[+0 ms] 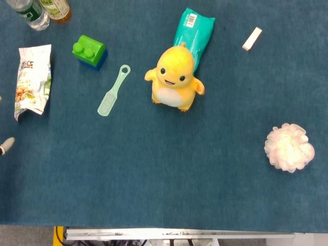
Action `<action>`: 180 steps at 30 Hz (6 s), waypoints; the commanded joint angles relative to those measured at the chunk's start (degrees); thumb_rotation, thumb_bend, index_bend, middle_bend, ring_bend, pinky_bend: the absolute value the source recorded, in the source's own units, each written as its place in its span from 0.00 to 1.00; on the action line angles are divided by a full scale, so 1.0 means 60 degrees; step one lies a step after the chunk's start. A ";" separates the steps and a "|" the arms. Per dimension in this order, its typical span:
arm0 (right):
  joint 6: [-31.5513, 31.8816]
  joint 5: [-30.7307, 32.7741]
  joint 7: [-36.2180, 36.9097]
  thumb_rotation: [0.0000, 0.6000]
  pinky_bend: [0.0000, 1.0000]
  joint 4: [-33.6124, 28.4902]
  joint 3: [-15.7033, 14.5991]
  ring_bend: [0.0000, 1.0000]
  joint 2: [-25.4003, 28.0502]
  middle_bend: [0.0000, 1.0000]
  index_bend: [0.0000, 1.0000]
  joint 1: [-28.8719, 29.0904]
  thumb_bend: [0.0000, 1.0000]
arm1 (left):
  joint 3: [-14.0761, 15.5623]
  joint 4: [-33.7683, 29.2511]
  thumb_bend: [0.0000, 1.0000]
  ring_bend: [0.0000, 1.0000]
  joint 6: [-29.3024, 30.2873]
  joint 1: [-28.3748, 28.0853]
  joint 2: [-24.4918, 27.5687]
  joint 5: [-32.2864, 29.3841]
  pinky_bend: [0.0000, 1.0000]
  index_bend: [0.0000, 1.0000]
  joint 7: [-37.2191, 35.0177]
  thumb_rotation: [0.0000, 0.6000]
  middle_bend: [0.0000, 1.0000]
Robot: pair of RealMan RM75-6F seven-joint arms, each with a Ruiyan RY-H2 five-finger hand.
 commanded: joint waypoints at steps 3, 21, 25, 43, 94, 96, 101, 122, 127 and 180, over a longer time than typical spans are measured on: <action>0.0019 0.0003 -0.0017 1.00 0.30 -0.0014 0.0012 0.30 -0.0002 0.38 0.25 -0.0003 0.17 | -0.0003 0.0028 0.06 0.24 -0.0034 -0.0018 -0.0010 -0.0002 0.28 0.26 -0.0055 1.00 0.22; 0.0356 -0.0184 -0.0099 1.00 0.30 0.0109 0.0231 0.30 -0.0253 0.38 0.25 0.0103 0.17 | -0.0298 -0.0205 0.06 0.24 -0.0510 -0.0964 0.0099 0.0917 0.27 0.25 -0.0910 1.00 0.21; 0.0392 -0.0191 -0.0071 1.00 0.30 0.0116 0.0189 0.30 -0.0253 0.38 0.25 0.0056 0.17 | -0.0406 -0.0264 0.06 0.22 -0.1104 -0.1608 0.0042 0.1239 0.25 0.23 -0.1275 1.00 0.21; 0.0594 -0.0318 -0.0025 1.00 0.30 0.0022 0.0064 0.30 -0.0131 0.38 0.25 -0.0121 0.17 | -0.1040 0.0771 0.06 0.05 -0.3730 -0.4792 -0.1177 0.1589 0.07 0.10 -0.3616 0.59 0.07; 0.0456 0.0032 -0.0077 1.00 0.30 0.0051 0.0191 0.30 -0.0116 0.38 0.25 -0.0142 0.17 | -0.0970 0.2973 0.06 0.03 -0.6387 -0.8147 -0.3362 -0.0093 0.05 0.10 -0.2517 0.50 0.06; 0.0480 0.0017 -0.0083 1.00 0.30 0.0033 0.0188 0.30 -0.0106 0.38 0.25 -0.0154 0.17 | -0.0920 0.2850 0.06 0.03 -0.6276 -0.8052 -0.3261 -0.0109 0.05 0.10 -0.2526 0.50 0.06; 0.0560 -0.0037 -0.0063 1.00 0.30 0.0009 0.0186 0.30 -0.0082 0.38 0.25 -0.0184 0.17 | -0.0831 0.2500 0.06 0.03 -0.5982 -0.7846 -0.2948 -0.0102 0.05 0.10 -0.2446 0.49 0.06; 0.0552 0.0106 0.0103 1.00 0.30 0.0204 0.0209 0.30 -0.0079 0.38 0.25 -0.0252 0.17 | -0.1431 0.3071 0.06 0.03 -0.6713 -0.8729 -0.3896 -0.0728 0.05 0.10 -0.2758 0.50 0.05; 0.0521 0.0115 0.0103 1.00 0.30 0.0222 0.0210 0.30 -0.0102 0.38 0.25 -0.0244 0.17 | -0.1291 0.3228 0.06 0.03 -0.6823 -0.8804 -0.4070 -0.0715 0.05 0.10 -0.2502 0.49 0.05; 0.0679 -0.0075 0.0282 1.00 0.30 0.0229 0.0198 0.30 -0.0060 0.38 0.25 -0.0306 0.17 | -0.1507 0.2239 0.06 0.03 -0.6377 -0.8505 -0.3662 -0.1544 0.05 0.10 -0.1362 0.49 0.05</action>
